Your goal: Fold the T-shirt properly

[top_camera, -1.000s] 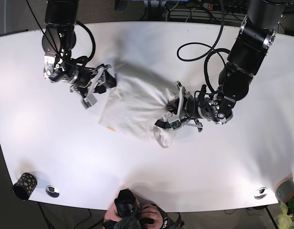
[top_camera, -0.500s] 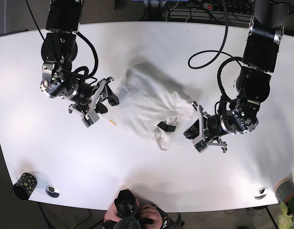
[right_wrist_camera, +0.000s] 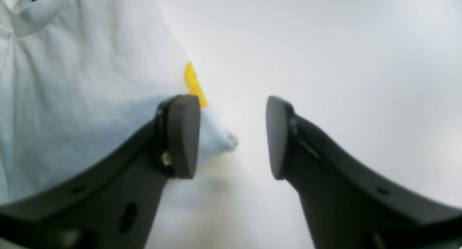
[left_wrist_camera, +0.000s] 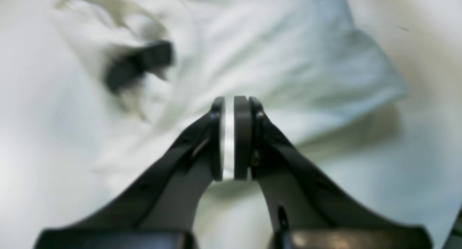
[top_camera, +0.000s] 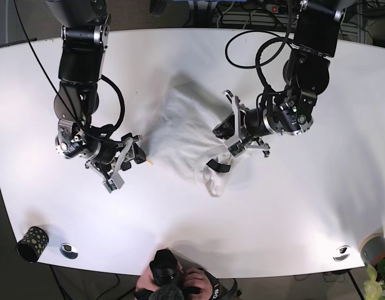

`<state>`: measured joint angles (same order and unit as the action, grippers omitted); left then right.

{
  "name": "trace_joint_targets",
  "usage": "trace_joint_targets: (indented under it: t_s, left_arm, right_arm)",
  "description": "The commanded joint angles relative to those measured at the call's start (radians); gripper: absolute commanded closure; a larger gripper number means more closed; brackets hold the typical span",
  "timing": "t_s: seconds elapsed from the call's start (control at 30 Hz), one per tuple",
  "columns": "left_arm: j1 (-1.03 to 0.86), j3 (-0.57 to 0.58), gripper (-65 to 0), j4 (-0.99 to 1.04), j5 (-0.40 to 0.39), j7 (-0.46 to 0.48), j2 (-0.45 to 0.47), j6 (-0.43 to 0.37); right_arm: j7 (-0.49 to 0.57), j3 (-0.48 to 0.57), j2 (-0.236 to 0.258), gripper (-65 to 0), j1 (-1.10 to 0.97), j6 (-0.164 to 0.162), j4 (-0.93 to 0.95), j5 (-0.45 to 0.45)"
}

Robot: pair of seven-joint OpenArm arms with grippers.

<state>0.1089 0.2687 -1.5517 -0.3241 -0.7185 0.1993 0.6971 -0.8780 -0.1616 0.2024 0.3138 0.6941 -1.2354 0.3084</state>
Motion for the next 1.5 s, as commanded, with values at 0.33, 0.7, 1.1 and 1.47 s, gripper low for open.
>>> trace_joint_targets:
  t_s: [0.33, 0.7, 1.1, 1.47]
  left_arm:
    - [0.061, -0.009, -2.8, 0.175, -0.014, 0.046, 0.007, 0.001]
    - [0.228, -0.006, -2.8, 0.455, -0.013, 0.152, 0.047, 0.001]
    - [0.308, -0.009, -2.9, 0.442, -0.014, 0.139, 0.058, 0.001]
    - [0.236, -0.116, -27.9, 0.173, -0.017, 0.05, 0.076, -0.026]
  right_arm:
    - [0.153, -0.002, 0.01, -27.6, 0.038, 0.004, 0.144, -0.027]
    - [0.151, -0.002, 0.009, -27.6, -0.121, 0.004, 0.004, -0.022]
    - [0.148, 0.207, -0.07, -27.6, -0.315, 0.004, -0.237, -0.027]
    - [0.089, 0.273, -0.139, -27.6, -0.322, 0.004, -0.277, -0.021]
